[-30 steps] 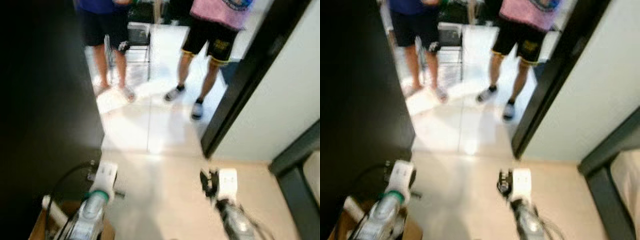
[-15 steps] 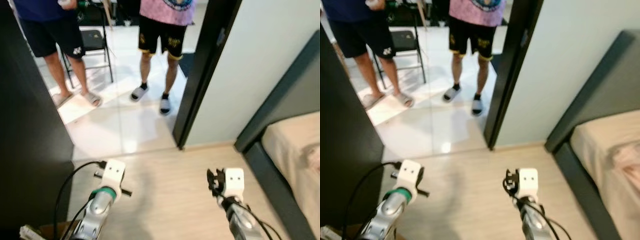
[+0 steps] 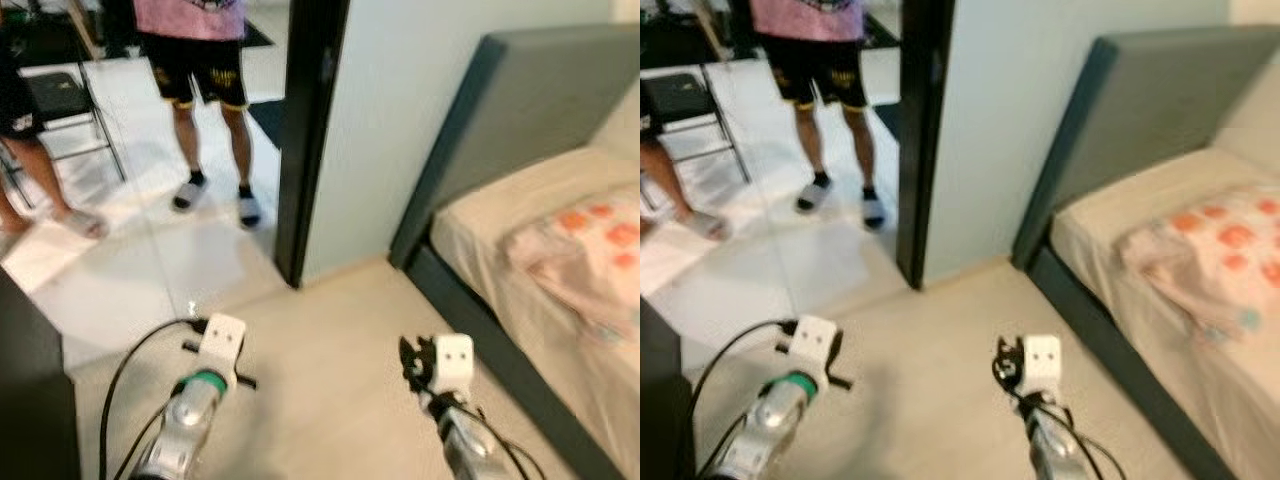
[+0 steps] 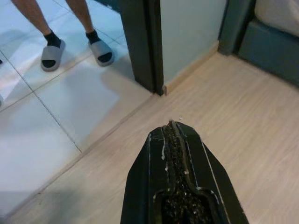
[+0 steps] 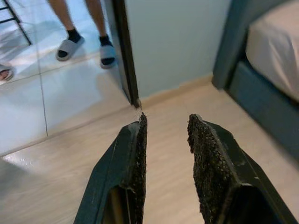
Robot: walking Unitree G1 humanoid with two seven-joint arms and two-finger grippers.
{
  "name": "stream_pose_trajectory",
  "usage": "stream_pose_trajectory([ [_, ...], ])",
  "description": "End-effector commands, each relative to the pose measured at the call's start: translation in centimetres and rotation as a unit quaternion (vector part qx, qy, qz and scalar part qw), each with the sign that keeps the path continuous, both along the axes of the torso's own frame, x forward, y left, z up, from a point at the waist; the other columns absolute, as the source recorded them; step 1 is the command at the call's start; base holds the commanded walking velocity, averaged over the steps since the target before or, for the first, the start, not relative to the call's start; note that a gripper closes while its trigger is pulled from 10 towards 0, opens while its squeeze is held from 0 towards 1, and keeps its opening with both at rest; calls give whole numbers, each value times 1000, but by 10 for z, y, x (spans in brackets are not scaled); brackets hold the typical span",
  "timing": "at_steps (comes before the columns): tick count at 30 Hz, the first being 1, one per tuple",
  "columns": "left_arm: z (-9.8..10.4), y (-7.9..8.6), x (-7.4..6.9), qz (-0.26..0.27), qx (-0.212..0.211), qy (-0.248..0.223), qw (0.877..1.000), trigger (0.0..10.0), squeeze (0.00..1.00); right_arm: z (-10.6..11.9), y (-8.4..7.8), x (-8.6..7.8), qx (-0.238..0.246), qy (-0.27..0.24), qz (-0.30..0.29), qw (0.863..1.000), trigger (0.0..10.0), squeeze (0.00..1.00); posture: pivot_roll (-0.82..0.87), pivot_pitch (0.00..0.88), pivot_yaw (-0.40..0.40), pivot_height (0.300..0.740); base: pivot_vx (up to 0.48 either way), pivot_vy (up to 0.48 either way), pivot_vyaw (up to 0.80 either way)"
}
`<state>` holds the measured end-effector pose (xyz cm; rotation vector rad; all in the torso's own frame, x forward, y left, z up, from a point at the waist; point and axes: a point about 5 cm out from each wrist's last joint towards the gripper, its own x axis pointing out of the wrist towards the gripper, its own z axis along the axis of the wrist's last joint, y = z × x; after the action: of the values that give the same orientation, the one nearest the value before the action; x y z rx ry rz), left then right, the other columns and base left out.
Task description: Clean up the room
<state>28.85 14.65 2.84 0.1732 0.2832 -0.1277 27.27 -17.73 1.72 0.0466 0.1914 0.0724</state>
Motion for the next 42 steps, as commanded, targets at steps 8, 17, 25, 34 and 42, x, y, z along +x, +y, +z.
stream_pose_trajectory([
  [8,-4,-3,-1,-1,3,15,1000,10000,0,-5,-5,-5,-2,12,-9,1000,10000,0,-67,55,34,726,0,0,-800],
  [17,-4,-1,1,1,14,13,1000,10000,0,-5,-5,-4,-3,12,-7,1000,10000,0,-67,46,34,726,0,0,-800],
  [25,-4,-1,1,-1,19,13,1000,10000,0,-5,-5,-5,-4,13,-5,1000,10000,0,-66,46,32,726,0,0,-800],
  [34,-5,-1,0,0,21,14,1000,10000,0,-6,-5,-5,-5,14,-4,1000,10000,0,-66,46,32,726,0,0,-800],
  [42,-5,0,0,1,21,11,1000,10000,0,-6,-4,-5,-5,14,-5,1000,10000,0,-64,49,32,726,0,0,-800],
])
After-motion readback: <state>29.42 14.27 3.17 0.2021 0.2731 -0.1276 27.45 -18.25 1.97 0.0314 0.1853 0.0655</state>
